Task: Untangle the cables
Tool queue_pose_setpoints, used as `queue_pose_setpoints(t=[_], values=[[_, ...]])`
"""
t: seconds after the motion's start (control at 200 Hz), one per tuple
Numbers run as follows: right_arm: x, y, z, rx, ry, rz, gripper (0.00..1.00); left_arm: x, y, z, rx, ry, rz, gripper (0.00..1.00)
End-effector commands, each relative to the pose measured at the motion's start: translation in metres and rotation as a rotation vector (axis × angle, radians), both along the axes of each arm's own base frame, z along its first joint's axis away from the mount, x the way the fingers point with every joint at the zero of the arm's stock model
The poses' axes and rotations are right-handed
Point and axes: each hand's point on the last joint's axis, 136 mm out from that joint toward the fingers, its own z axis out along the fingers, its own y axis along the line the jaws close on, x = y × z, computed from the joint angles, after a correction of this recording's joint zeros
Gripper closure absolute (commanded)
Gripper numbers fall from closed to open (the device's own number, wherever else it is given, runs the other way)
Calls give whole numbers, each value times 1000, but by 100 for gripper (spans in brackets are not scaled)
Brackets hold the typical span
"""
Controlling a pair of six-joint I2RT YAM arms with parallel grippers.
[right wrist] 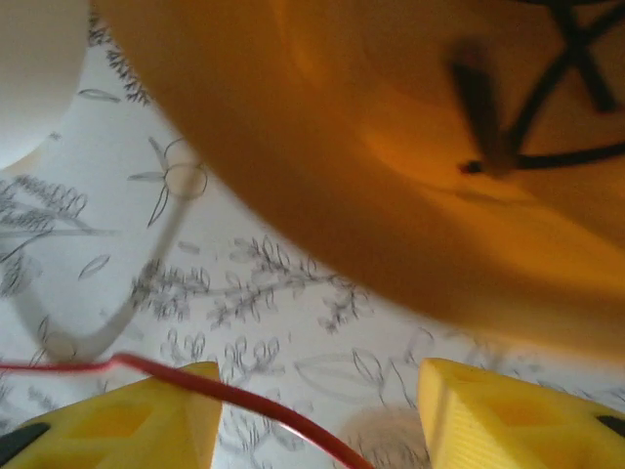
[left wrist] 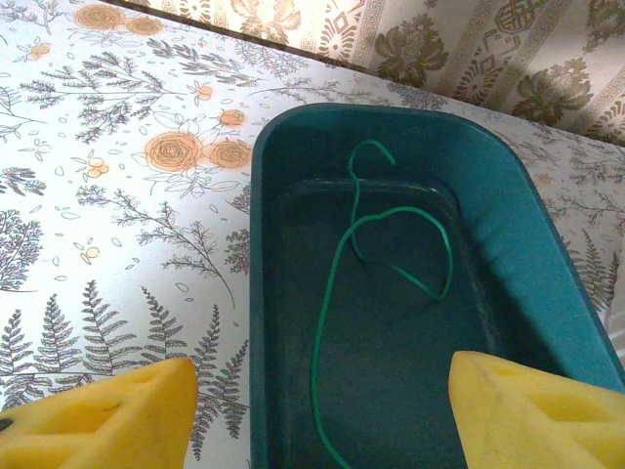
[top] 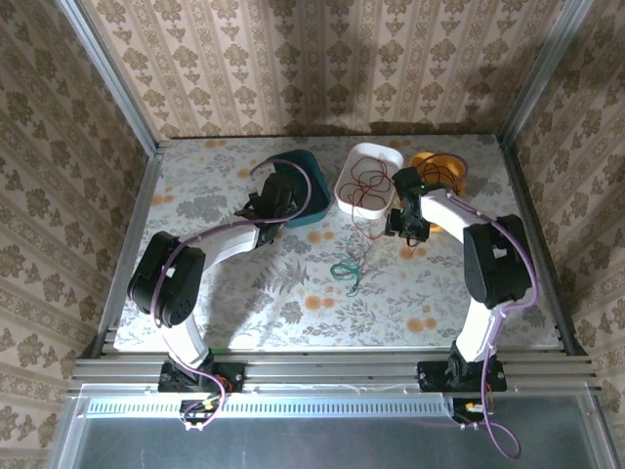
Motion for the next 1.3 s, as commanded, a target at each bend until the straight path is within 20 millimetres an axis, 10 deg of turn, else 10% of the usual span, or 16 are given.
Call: queue_pose_setpoints(t=[0.0,0.14,0.49,0.82,1.29], values=[[8,2,-1,-11,3,22,58,2,5,9,-10,-9,30,30],[5,2,2,-7,-3,20,100,0,8,5,-12,0,38,30],[2,0,83,42,-206,-8,100,3,4,2,-38,18,28,30],[60,6,200,58,-491,-6,100,4,3,3,-38,18,29,30],[142,-11,136,-175,-312,-105,100,-1,3,5,-35,18,16,30]])
